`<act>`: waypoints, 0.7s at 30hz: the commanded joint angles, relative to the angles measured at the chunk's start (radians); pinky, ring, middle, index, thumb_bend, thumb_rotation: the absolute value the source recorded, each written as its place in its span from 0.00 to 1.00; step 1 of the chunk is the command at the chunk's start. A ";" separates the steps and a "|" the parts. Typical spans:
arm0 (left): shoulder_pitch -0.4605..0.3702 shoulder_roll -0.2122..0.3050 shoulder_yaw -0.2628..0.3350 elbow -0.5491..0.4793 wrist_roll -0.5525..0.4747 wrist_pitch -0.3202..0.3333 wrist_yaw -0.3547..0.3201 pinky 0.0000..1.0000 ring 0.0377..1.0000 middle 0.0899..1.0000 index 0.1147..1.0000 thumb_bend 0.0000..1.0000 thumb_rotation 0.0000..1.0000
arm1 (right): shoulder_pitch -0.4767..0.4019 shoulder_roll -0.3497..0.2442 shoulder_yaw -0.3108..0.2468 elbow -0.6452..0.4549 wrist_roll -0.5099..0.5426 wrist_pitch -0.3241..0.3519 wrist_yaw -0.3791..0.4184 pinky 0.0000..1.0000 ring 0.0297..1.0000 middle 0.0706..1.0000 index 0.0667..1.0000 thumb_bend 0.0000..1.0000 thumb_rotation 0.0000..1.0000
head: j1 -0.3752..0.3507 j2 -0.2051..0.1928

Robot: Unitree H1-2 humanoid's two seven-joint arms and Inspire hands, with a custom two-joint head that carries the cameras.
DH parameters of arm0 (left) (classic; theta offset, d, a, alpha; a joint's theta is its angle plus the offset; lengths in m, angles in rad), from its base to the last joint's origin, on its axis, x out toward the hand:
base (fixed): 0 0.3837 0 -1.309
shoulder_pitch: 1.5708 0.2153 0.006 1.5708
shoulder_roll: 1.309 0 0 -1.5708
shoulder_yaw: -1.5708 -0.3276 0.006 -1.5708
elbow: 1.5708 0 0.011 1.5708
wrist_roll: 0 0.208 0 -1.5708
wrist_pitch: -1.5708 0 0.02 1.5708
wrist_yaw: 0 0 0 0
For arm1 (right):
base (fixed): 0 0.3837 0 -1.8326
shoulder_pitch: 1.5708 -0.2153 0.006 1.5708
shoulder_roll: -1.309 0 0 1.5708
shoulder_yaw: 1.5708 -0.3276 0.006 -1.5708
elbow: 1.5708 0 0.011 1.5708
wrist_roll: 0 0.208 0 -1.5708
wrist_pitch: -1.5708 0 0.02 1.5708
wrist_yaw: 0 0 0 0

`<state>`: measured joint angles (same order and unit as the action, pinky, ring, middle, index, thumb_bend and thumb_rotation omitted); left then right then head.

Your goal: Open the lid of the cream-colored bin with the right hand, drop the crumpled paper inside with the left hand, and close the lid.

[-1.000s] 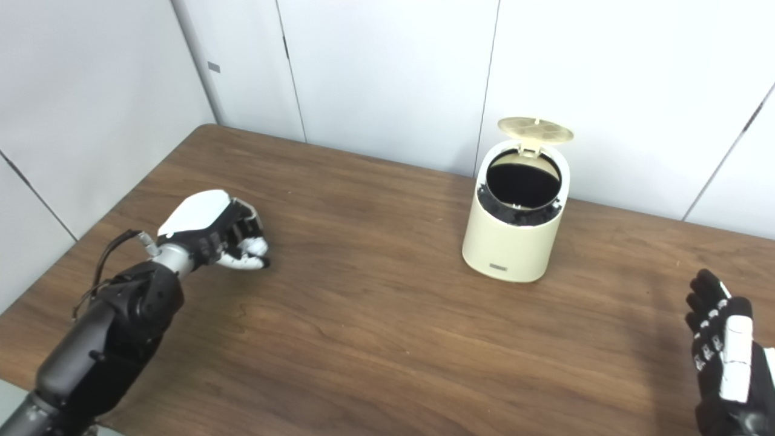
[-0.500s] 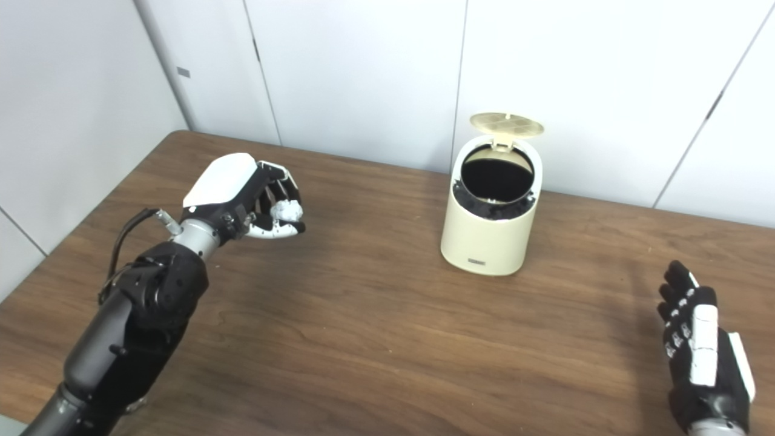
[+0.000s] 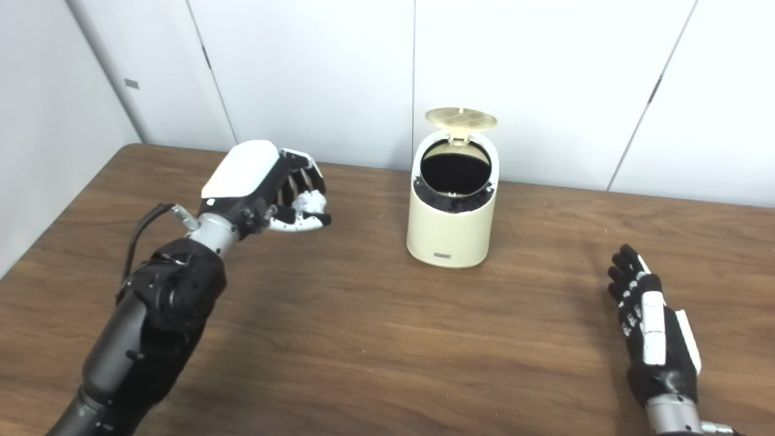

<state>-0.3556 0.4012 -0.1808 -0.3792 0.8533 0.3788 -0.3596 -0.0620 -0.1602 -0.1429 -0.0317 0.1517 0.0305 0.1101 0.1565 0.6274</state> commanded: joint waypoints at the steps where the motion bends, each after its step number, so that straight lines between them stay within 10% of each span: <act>1: -0.068 -0.007 -0.001 0.003 0.011 -0.033 0.029 0.28 0.34 0.40 0.45 0.46 0.00 | -0.019 0.002 0.003 -0.015 -0.004 -0.051 -0.006 0.96 0.95 0.93 0.91 0.53 1.00 | -0.009 -0.002; 19: -0.208 -0.083 -0.052 0.049 0.044 -0.036 -0.010 0.44 0.35 0.41 0.45 0.47 0.00 | -0.012 0.023 0.011 0.001 -0.034 -0.085 -0.024 0.94 0.92 0.91 0.89 0.52 1.00 | -0.044 -0.006; 21: -0.224 -0.085 -0.063 0.051 0.062 -0.035 -0.017 0.33 0.34 0.40 0.45 0.47 0.00 | -0.013 0.021 0.015 0.007 -0.053 -0.098 -0.029 0.92 0.91 0.90 0.88 0.51 1.00 | -0.053 -0.011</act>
<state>-0.5187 0.3095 -0.2452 -0.3179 0.8929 0.3541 -0.3798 -0.0618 -0.1419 -0.1276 -0.0191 0.1027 -0.0107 0.0913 0.1120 0.6213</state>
